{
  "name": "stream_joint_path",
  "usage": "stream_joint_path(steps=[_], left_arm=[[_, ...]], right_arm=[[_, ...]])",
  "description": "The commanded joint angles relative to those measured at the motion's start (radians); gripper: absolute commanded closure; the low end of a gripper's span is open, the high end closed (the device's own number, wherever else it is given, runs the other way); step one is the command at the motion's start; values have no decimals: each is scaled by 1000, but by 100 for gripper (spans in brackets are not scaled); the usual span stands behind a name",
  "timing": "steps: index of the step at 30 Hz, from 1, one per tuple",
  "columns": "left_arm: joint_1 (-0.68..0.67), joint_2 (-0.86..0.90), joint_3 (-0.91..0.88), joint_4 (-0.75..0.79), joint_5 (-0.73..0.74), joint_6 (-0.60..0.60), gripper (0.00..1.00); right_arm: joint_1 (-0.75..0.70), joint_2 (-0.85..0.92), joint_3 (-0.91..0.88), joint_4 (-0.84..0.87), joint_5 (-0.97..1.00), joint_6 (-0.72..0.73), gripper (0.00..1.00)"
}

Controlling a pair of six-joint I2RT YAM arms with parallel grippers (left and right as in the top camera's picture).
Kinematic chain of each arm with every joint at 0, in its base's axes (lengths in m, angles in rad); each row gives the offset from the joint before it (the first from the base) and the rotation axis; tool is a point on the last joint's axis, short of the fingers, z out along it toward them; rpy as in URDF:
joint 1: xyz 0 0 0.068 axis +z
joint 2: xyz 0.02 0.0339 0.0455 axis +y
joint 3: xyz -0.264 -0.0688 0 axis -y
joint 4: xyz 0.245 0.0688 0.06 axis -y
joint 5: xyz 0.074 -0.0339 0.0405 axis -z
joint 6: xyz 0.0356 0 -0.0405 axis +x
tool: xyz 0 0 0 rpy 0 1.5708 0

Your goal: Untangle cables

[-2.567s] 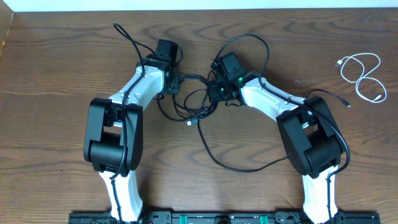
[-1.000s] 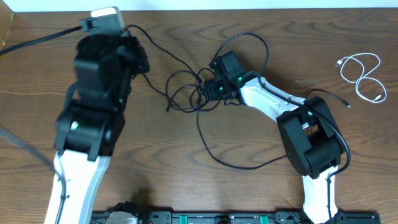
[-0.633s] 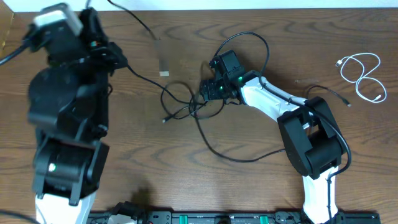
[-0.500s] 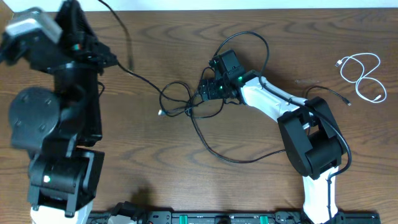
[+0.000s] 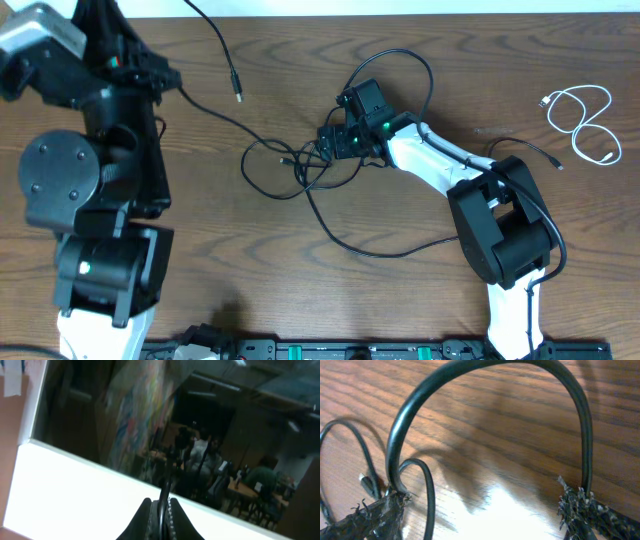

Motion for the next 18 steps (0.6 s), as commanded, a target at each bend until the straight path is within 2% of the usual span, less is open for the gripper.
stream_joint_path(steps=[1,5,9,14,18], left_arm=[[6,15,20,114,-53,-1,93],[6,31,20,330,-115,48,93],[6,22,20,417,-114,60,93],[6,4,19,305,-114,59,93],[6,17,19,138,-115,59,93]], right_arm=[[-8,36,-24,-43,112,77,1],[-14,36,-24,-67,163,157,1],[-26,36,-24,-82,179,206,1],[-41,36,-24,-101,185,244,1],[-53,36,-24,-100,197,266,1]])
